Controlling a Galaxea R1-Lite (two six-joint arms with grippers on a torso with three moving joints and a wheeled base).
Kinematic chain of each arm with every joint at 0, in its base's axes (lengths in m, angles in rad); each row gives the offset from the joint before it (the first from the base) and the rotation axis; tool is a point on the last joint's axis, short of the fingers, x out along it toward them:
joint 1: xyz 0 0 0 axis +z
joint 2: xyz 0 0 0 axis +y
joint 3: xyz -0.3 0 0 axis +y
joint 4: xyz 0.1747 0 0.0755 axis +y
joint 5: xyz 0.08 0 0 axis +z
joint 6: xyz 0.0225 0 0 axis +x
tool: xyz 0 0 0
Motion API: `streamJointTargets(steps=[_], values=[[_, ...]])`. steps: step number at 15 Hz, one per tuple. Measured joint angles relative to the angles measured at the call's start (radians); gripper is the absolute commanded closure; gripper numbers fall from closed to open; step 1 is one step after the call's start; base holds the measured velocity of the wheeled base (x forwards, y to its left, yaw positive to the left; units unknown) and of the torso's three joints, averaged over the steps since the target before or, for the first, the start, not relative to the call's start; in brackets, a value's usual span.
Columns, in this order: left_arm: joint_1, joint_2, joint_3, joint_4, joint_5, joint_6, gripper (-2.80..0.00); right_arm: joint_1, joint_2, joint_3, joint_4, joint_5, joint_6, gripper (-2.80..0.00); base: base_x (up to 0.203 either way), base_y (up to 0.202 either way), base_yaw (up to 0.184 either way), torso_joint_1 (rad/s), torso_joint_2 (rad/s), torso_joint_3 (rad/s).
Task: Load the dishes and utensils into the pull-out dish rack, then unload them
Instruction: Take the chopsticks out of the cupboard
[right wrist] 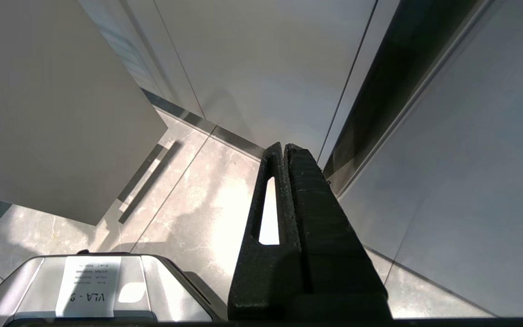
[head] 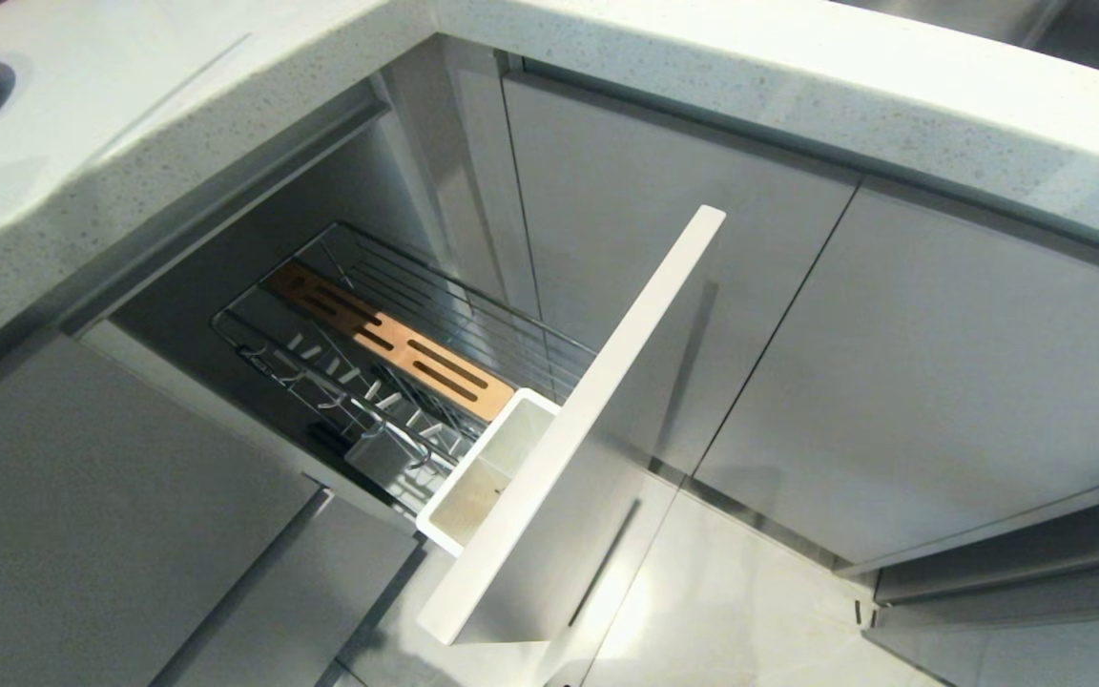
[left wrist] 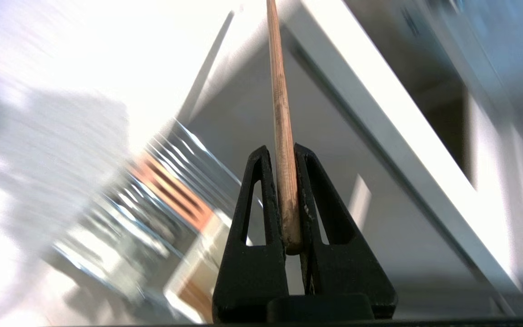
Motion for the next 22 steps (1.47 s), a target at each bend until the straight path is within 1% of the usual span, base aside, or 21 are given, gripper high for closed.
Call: streamJointTargets(steps=[2, 4, 5, 7, 9, 11, 12, 13, 14, 15, 16, 17, 18, 20, 22], values=[[0.144, -0.014, 0.017, -0.092, -0.018, 0.035, 0.00, 0.000, 0.000, 0.000, 0.000, 0.000, 0.000, 0.00, 0.000, 0.000, 0.000, 0.000, 0.00, 0.000], [0.267, -0.044, 0.025, -0.164, -0.077, 0.066, 0.00, 0.000, 0.000, 0.000, 0.000, 0.000, 0.000, 0.00, 0.000, 0.000, 0.000, 0.000, 0.00, 0.000], [0.328, -0.063, 0.027, -0.183, -0.106, 0.080, 0.00, 0.000, 0.000, 0.000, 0.000, 0.000, 0.000, 0.00, 0.000, 0.000, 0.000, 0.000, 0.00, 0.000], [0.467, -0.092, 0.028, -0.213, -0.136, 0.103, 0.00, 0.000, 0.000, 0.000, 0.000, 0.000, -0.001, 0.00, 0.000, 0.000, 0.000, 0.000, 0.00, 0.000], [0.650, -0.109, 0.028, -0.232, -0.141, 0.116, 0.00, 0.000, 0.000, 0.000, 0.000, 0.000, 0.000, 0.00, 0.000, 0.000, 0.000, 0.000, 0.00, 0.000], [0.867, -0.122, 0.027, -0.238, -0.153, 0.120, 0.00, 0.000, 0.000, 0.000, 0.000, 0.000, 0.000, 0.00, 0.000, 0.000, 0.000, 0.000, 0.00, 0.000], [0.962, -0.130, 0.034, -0.236, -0.156, 0.120, 0.00, 0.000, 0.000, 0.000, 0.000, 0.000, 0.000, 0.00, 0.000, 0.000, 0.000, 0.000, 0.00, 0.000], [1.060, -0.140, 0.049, -0.216, -0.161, 0.122, 0.00, 0.000, 0.000, 0.000, 0.000, 0.000, 0.000, 0.00, 0.000, 0.000, 0.000, 0.000, 0.00, 0.000], [1.125, -0.149, 0.064, -0.178, -0.164, 0.121, 0.00, 0.000, 0.000, 0.000, 0.000, 0.000, 0.000, 0.00, 0.000, 0.000, 0.000, 0.000, 0.00, 0.000], [1.176, -0.160, 0.082, -0.109, -0.168, 0.115, 0.00, 0.000, 0.000, 0.000, 0.000, 0.000, 0.000, 0.00, 0.000, 0.000, 0.000, 0.000, 0.00, 0.000], [1.207, -0.167, 0.095, -0.037, -0.173, 0.099, 0.00, 0.000, 0.000, 0.000, 0.000, 0.000, 0.000, 0.00, 0.000, 0.000, 0.000, 0.000, 0.00, 0.000], [1.226, -0.170, 0.109, 0.042, -0.185, 0.077, 0.00, 0.000, 0.000, 0.000, 0.000, 0.000, 0.000, 0.00, 0.000, 0.000, 0.000, 0.000, 0.00, 0.000], [1.236, -0.171, 0.132, 0.104, -0.213, 0.065, 0.00, 0.000, 0.000, 0.000, 0.000, 0.000, 0.000, 0.00, 0.000, 0.000, 0.000, 0.000, 0.00, 0.000], [1.243, -0.164, 0.176, 0.141, -0.276, 0.058, 0.00, 0.000, 0.000, 0.000, 0.000, 0.000, 0.000, 0.00, 0.000, 0.000, 0.000, 0.000, 0.00, 0.000], [1.237, -0.151, 0.210, 0.134, -0.315, 0.056, 0.00, 0.000, 0.000, 0.000, 0.000, 0.000, 0.000, 0.00, 0.000, 0.000, 0.000, 0.000, 0.00, 0.000]])
